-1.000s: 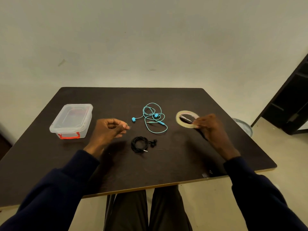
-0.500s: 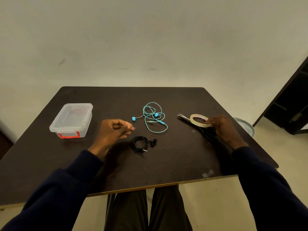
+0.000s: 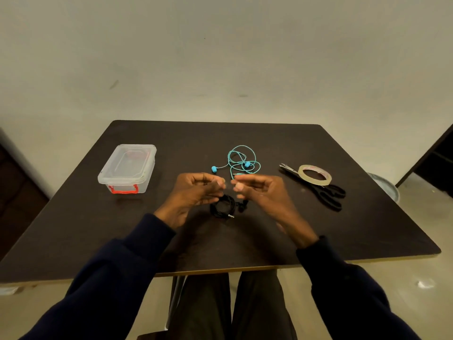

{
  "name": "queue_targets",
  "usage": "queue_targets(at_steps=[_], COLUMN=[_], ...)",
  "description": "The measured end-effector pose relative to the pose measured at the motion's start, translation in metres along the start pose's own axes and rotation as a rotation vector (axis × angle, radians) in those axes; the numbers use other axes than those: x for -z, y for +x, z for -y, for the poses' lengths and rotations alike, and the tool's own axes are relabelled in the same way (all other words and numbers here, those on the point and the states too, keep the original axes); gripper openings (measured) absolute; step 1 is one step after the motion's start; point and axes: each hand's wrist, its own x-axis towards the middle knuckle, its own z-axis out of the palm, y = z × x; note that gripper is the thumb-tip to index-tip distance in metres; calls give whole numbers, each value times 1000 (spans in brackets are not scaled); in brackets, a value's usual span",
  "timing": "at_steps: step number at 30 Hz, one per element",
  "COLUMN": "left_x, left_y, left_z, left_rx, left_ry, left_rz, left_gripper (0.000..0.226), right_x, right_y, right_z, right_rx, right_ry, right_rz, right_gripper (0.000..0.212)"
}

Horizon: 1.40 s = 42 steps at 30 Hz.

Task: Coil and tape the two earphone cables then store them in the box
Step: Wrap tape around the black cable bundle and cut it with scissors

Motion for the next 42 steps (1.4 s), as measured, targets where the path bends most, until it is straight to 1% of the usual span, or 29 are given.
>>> queue_targets(at_steps=[4,7,12,14,16,21,23,26,29,31,34,38,40,42], left_x=[1,6,14,17,18,26,34,40,36,35,35,30,25,21], left_y=[-2,-3,0,3,6,12,14,15,14,15,18,21,23,24], left_z=[-5,-9,-11,-9,-7,-5,-7,-6,-3,-2,-6,-13,-18,-23], left_rx=[36,71,204,250,276,238,227,166,92,80,111,106,111,120], left_ry=[-7,-11,-96,-147,-194,-141,-119,-57,-69,-110,-198,-228,-210,-172], left_rz=[0,-29,57,88,105,131,109,65,38,27,64,95,102,106], left_gripper=[23,25,42,39,31,19,14,15,20,26,21,21,24,23], right_x=[-20,-22,-21,-18,-15,-15,-15,-16,-17,-17,-10,-5,-4,-5], right_y=[7,10,11,13,15,19,22,26,29,31,31,29,28,27], right_z=[-3,-3,-1,2,4,8,6,2,-3,-6,-9,-11,-11,-9], right_rx=[-88,-146,-176,-162,-134,-54,-45,-38,-52,-76,-144,-217,-230,-239], right_ry=[187,256,221,180,111,-86,-128,-151,-143,-99,-7,173,322,419], right_rz=[48,55,54,74,106,109,105,96,95,108,141,220,236,247], right_gripper=[33,27,13,12,12,15,16,17,15,13,11,26,29,30])
